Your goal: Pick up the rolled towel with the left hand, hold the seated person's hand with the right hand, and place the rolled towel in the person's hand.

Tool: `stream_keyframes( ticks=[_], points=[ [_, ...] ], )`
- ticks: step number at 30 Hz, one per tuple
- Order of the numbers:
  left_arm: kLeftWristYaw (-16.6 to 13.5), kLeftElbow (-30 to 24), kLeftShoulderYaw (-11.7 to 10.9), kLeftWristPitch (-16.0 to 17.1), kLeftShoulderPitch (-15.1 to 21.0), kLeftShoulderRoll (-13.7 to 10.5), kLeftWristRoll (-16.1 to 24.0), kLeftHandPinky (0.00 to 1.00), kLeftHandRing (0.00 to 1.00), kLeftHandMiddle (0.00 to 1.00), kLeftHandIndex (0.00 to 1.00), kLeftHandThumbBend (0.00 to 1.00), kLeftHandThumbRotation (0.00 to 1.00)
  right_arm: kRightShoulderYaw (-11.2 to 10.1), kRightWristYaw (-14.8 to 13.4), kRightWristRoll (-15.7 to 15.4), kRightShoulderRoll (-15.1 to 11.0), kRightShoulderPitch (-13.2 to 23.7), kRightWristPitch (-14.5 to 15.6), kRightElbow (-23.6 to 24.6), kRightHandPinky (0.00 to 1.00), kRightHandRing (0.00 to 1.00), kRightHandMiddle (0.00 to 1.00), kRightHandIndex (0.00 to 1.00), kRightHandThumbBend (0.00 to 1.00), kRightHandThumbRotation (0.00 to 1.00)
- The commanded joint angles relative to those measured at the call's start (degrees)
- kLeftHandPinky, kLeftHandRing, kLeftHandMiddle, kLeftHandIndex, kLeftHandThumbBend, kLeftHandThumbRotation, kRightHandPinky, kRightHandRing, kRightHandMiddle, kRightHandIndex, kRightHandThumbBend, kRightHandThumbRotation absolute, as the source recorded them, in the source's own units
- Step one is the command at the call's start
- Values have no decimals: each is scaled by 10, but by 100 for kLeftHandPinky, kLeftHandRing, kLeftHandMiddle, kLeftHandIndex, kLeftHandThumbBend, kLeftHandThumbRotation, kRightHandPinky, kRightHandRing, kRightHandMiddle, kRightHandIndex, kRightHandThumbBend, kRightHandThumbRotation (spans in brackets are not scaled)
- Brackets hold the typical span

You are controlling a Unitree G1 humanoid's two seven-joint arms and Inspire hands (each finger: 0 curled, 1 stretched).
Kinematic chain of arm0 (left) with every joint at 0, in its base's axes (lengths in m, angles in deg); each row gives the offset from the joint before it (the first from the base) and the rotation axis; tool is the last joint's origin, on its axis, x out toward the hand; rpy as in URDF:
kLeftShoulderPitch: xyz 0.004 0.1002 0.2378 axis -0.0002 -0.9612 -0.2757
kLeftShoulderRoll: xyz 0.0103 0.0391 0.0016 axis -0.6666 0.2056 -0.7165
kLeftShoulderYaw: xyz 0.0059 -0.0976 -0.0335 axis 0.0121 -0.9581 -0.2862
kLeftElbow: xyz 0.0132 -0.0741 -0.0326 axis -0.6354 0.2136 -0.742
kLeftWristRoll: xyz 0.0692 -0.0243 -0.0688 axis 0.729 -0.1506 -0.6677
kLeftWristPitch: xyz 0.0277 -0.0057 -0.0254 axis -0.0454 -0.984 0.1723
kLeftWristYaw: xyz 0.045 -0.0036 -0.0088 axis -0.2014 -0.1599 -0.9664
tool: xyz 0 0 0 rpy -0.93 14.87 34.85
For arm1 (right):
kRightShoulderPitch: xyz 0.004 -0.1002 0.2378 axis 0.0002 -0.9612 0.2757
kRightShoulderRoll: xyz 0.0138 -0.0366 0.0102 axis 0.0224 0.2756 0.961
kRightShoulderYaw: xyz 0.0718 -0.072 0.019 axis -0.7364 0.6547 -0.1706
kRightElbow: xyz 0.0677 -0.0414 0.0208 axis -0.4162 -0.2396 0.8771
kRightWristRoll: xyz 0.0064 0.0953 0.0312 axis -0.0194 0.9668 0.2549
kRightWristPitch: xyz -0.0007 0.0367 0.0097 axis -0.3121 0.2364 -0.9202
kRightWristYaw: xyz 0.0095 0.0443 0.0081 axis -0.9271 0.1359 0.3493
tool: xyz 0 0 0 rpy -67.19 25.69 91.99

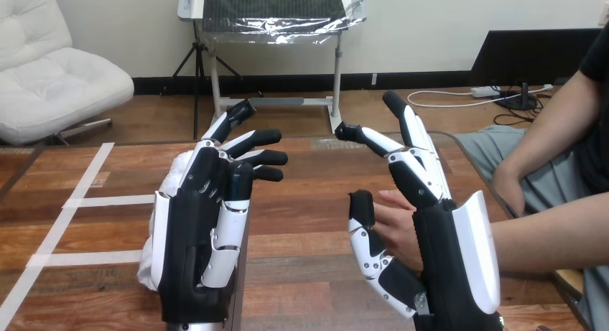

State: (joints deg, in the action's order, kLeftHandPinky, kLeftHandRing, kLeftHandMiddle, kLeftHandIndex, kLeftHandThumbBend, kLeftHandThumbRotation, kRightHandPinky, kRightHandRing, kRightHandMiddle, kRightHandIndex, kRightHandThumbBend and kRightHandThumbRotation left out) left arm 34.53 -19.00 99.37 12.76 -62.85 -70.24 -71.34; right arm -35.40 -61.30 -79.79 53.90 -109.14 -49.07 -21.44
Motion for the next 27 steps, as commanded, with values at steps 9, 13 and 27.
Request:
stream_keyframes(
  ticks=[9, 13, 27],
  points=[
    [-12, -14, 21, 2, -52, 26, 20, 56, 63, 70, 81, 43, 78, -7, 7, 8, 7, 35, 3, 13, 100, 100, 99, 80, 0, 0],
    [-13, -11, 20, 5, -49, 25, 19, 56, 63, 70, 81, 43, 78, -7, 8, 7, 8, 35, 6, 15, 100, 100, 99, 80, 0, 0],
    [-4, -8, 23, 5, -43, 18, 6, 56, 63, 70, 81, 42, 77, -9, 8, 8, 10, 39, 9, 13, 100, 100, 99, 81, 0, 0]
  ],
)
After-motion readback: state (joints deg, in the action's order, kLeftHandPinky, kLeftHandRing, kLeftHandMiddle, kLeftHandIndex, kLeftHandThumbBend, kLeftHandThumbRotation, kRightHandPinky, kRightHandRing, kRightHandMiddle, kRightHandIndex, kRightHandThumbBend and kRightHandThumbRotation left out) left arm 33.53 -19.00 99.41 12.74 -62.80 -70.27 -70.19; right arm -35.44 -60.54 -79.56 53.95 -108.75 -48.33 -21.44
